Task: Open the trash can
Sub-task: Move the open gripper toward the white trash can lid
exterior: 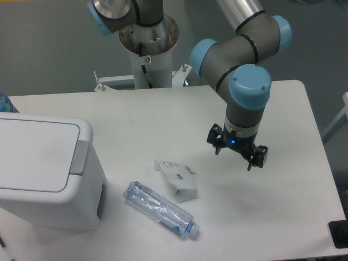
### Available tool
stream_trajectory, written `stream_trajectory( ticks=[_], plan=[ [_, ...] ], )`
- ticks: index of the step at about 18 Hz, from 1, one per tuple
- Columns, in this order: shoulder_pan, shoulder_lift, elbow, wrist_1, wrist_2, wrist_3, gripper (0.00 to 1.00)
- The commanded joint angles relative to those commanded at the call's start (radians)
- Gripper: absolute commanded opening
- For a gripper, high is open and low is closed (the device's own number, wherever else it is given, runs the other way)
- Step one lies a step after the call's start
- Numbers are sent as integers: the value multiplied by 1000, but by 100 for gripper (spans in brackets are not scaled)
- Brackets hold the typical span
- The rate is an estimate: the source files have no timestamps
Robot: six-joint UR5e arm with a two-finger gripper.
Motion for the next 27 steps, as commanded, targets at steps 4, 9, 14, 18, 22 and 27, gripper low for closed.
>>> stream_trajectory(
  ticks=[4, 9, 14, 18, 22, 27],
  plan=[
    [0, -2, 2, -2, -2, 0, 100],
    [2, 9, 37, -6, -17, -2, 100],
    [0, 58, 18, -9, -34, -162, 100],
    [0, 104, -3, 0, -130, -279, 100],
    [-2, 136, -2, 0, -223, -398, 100],
    [5, 141, 32, 0, -364, -531, 100]
  ],
)
